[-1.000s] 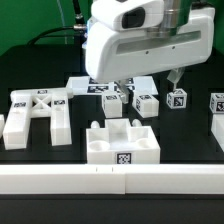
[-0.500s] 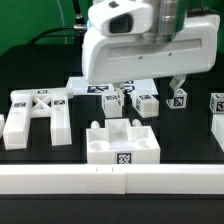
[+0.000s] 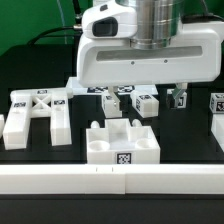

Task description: Assemble chair

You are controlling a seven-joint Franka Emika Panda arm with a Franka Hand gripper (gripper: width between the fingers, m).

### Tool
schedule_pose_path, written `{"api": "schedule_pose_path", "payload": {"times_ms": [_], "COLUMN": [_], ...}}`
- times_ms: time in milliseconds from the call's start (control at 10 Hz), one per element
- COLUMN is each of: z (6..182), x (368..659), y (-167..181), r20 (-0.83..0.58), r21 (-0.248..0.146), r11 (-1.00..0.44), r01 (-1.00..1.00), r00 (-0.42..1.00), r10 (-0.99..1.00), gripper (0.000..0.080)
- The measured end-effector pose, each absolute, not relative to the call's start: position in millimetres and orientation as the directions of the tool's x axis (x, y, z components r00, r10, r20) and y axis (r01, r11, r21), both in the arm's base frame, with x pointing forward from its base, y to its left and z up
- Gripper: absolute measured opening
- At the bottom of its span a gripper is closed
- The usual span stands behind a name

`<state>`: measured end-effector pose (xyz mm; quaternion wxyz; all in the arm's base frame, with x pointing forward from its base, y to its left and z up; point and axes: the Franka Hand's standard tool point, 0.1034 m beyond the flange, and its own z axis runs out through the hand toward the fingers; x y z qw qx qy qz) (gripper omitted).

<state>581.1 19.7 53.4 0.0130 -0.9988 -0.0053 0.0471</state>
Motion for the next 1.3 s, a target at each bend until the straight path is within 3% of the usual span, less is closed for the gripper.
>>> {"api": "schedule_pose_path", "payload": {"times_ms": [400,800,1200,1300], "z": [43.3,23.2,14.1,12.3], "x": [611.6,605.3,605.3,604.2], "y": [11.9,21.2,21.3,21.7], "r20": [-0.062,-0.053,-0.057,-0.055], "r21": [-0.029,-0.025,-0.028,-0.027], "r11": [-0.995,-0.994,-0.989,-0.988], "r01": [0.093,0.103,0.149,0.149], "r00": [0.994,0.993,0.987,0.987], "r10": [0.095,0.104,0.150,0.150], "gripper": [0.0649,0.0649,0.0649,0.0613]}}
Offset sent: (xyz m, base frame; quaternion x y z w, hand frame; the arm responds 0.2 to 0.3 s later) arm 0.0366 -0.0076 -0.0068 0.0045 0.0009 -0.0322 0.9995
